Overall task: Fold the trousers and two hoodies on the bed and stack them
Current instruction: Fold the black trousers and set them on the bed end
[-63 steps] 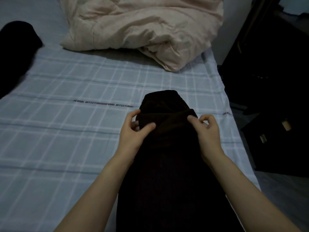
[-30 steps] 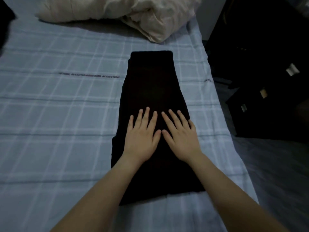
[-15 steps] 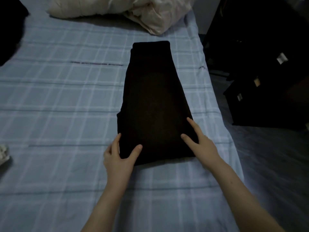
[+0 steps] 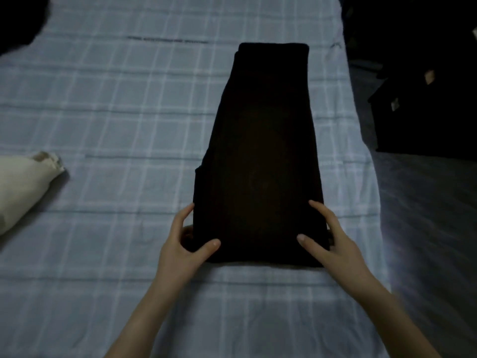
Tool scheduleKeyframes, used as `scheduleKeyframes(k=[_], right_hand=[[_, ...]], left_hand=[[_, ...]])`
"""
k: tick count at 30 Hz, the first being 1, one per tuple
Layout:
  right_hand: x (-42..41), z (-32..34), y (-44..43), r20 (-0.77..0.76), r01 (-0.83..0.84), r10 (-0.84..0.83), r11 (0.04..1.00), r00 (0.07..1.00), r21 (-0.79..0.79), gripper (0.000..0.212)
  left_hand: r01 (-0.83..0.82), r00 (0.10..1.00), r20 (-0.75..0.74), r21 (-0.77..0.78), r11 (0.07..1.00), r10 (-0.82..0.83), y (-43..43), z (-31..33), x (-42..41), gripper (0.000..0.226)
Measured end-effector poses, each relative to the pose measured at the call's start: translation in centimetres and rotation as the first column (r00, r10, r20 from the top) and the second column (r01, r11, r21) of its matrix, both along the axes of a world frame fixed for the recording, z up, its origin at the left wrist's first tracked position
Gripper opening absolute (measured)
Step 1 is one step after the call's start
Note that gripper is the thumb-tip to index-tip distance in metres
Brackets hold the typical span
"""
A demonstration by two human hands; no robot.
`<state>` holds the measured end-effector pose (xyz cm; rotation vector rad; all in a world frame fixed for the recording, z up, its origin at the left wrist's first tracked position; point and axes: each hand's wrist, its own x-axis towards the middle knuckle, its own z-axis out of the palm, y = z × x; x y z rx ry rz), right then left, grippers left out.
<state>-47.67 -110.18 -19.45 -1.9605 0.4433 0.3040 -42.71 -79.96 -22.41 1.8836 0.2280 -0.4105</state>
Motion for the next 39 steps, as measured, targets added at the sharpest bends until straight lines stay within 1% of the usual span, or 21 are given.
scheduleKeyframes(k=[3,5,7,9,12,16,19,20,21,23,24,25,27,28,31,32,34,35,37,39], right_hand=[[-0.7,-0.6,0.8,0.030,0.044,-0.044,0.999,0.999,-0.016,0.069],[-0.6,-0.3,1.1,0.053,0.044,-0.044,0.999,0.998,-0.009,0.070],[-1.0,0.3,1.1,0.073,0.059,-0.063,0.997,0.995,0.048,0.070],[-1.4,1.3,1.0,0.093,0.112,-0.119,0.991,0.988,0.079,0.068],[-1.3,3.2,0.7,0.149,0.195,-0.199,0.980,0.969,0.040,0.059],[0.3,6.1,0.4,0.288,0.214,-0.213,0.976,0.934,0.026,0.048],[2.2,7.8,-0.2,0.388,0.193,-0.186,0.981,0.903,0.021,0.046],[2.9,8.3,-0.4,0.425,0.172,-0.163,0.985,0.890,0.019,0.048],[3.6,8.7,-0.6,0.455,0.144,-0.139,0.989,0.880,0.024,0.054],[5.3,9.4,-1.1,0.492,0.076,-0.085,0.996,0.866,0.038,0.073],[6.3,9.7,-1.5,0.511,0.047,-0.046,0.999,0.859,0.011,0.080],[7.4,10.0,-1.8,0.535,0.024,0.001,0.999,0.845,-0.040,0.083],[9.6,10.5,-2.6,0.571,-0.003,0.078,0.991,0.817,-0.132,0.083],[10.7,10.8,-3.0,0.571,-0.009,0.086,0.991,0.817,-0.137,0.084],[14.0,11.4,-4.3,0.531,-0.031,0.052,0.998,0.846,-0.048,0.092],[15.0,11.5,-4.7,0.528,-0.037,0.029,0.999,0.849,0.006,0.093],[16.9,11.5,-5.4,0.510,-0.032,-0.035,0.992,0.859,0.121,0.095],[17.7,11.5,-5.5,0.500,-0.026,-0.051,0.989,0.864,0.145,0.096],[19.3,11.1,-5.4,0.492,-0.008,-0.058,0.991,0.869,0.132,0.094],[20.7,10.7,-5.3,0.494,0.029,-0.074,0.995,0.867,0.097,0.087]], left_hand=[[-0.038,0.999,-0.033,-0.031,0.999,0.037,-0.4,-0.5,-0.9,0.089],[-0.002,1.000,-0.006,-0.066,0.998,0.001,-0.5,-0.3,-1.3,0.094],[0.055,0.998,0.046,-0.081,0.995,-0.052,-0.3,0.3,-1.8,0.095],[0.062,0.995,0.088,-0.097,0.993,-0.053,-0.2,1.5,-1.8,0.086],[0.046,0.987,0.158,-0.104,0.994,-0.030,-0.5,3.8,-1.1,0.063],[0.059,0.972,0.234,-0.095,0.994,-0.035,-1.1,7.4,1.0,0.055],[0.075,0.958,0.284,-0.087,0.993,-0.047,-1.5,9.7,3.6,0.057],[0.075,0.954,0.298,-0.096,0.993,-0.044,-1.6,10.4,4.6,0.061],[0.083,0.950,0.310,-0.113,0.990,-0.045,-1.7,11.0,5.7,0.064],[0.141,0.936,0.343,-0.147,0.979,-0.083,-1.8,12.0,7.8,0.078],[0.175,0.924,0.364,-0.138,0.975,-0.115,-1.8,12.3,8.9,0.087],[0.201,0.909,0.390,-0.106,0.974,-0.145,-1.8,12.8,10.1,0.092],[0.227,0.864,0.463,-0.006,0.974,-0.199,-1.8,13.7,12.6,0.085],[0.244,0.840,0.493,0.031,0.969,-0.227,-1.8,14.1,13.9,0.083],[0.319,0.798,0.528,0.038,0.947,-0.291,-2.1,14.8,18.2,0.079],[0.323,0.795,0.532,0.035,0.946,-0.291,-2.4,14.9,19.4,0.078],[0.285,0.817,0.522,0.005,0.959,-0.245,-3.0,14.9,21.6,0.075],[0.262,0.831,0.512,-0.018,0.965,-0.216,-3.3,14.8,22.6,0.074],[0.239,0.851,0.492,-0.051,0.970,-0.184,-3.7,14.2,24.4,0.070],[0.242,0.862,0.473,-0.075,0.967,-0.180,-4.0,13.5,25.9,0.067]])
